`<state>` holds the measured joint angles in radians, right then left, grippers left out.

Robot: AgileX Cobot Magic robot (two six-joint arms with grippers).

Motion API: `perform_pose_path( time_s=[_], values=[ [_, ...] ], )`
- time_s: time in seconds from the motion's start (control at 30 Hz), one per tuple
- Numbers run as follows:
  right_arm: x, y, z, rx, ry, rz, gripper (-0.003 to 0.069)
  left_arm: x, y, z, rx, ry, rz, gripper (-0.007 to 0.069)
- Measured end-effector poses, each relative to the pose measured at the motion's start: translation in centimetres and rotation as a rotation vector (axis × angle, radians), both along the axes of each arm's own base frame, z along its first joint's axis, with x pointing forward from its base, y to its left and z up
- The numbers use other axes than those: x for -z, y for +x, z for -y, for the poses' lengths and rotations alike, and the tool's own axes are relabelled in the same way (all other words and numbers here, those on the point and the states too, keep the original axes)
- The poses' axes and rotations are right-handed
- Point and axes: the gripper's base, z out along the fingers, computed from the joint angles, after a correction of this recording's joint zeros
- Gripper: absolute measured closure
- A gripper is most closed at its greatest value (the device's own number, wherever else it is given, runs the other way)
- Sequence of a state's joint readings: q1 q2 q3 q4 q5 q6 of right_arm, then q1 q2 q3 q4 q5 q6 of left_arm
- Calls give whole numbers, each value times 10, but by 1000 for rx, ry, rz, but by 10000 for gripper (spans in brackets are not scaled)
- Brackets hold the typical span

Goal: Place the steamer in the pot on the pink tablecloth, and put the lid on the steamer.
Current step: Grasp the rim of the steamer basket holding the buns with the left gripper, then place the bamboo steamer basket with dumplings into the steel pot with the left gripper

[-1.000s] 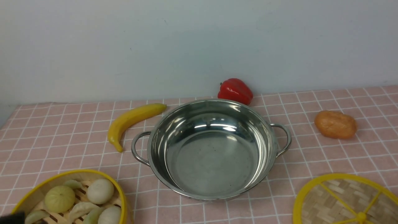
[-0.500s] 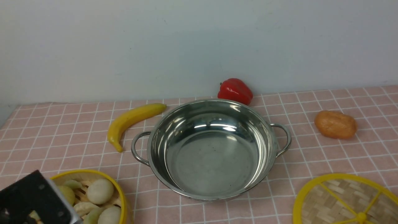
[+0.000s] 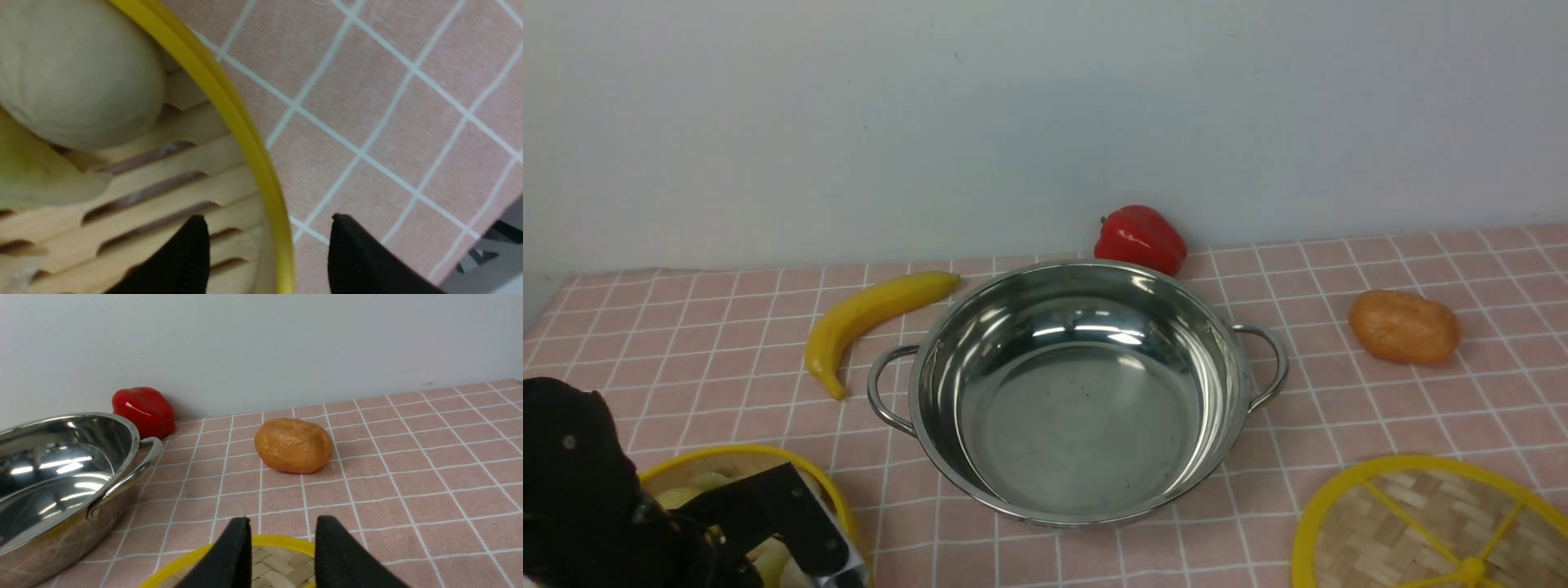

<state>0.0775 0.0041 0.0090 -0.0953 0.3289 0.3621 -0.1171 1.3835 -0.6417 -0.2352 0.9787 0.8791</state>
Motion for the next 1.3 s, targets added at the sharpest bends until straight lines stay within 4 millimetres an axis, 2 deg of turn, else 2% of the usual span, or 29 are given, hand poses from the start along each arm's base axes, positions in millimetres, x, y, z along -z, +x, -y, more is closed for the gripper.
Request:
perform_pose_path(
  time_s=[0.13, 0.23, 0.33, 0.37, 0.47, 0.6, 0.63, 0.8, 0.87, 0.97, 1.1, 1.17, 1.2, 1.23, 1.3],
  values=[
    [0, 0, 0, 0, 0, 0, 419, 18, 8, 1, -13, 7, -53, 297],
    [0, 0, 0, 0, 0, 0, 419, 29, 11, 2, -44, 9, -110, 394],
    [0, 0, 0, 0, 0, 0, 419, 32, 10, 3, -78, 9, -145, 536],
    [0, 0, 0, 0, 0, 0, 419, 32, 10, 3, -87, 15, -146, 557],
    [0, 0, 0, 0, 0, 0, 419, 28, 12, 1, -86, 47, -136, 561],
    [0, 0, 0, 0, 0, 0, 419, -2, 16, -9, -39, 139, -59, 599],
    [0, 0, 0, 0, 0, 0, 419, -3, 15, -9, -35, 143, -58, 599],
    [0, 0, 0, 0, 0, 0, 419, -75, 22, -15, 4, 187, 131, 593],
    [0, 0, 0, 0, 0, 0, 419, -91, 26, -14, 20, 185, 186, 593],
    [0, 0, 0, 0, 0, 0, 419, -127, 34, -9, 124, 167, 314, 595],
    [0, 0, 0, 0, 0, 0, 419, -146, 37, 11, 275, 109, 393, 595],
    [0, 0, 0, 0, 0, 0, 419, -152, 38, 39, 405, 40, 426, 595],
    [0, 0, 0, 0, 0, 0, 419, -151, 40, 53, 466, 21, 438, 595],
    [0, 0, 0, 0, 0, 0, 419, -150, 40, 53, 469, 21, 436, 595],
    [0, 0, 0, 0, 0, 0, 419, -143, 48, 82, 602, 1, 476, 595]
  ],
)
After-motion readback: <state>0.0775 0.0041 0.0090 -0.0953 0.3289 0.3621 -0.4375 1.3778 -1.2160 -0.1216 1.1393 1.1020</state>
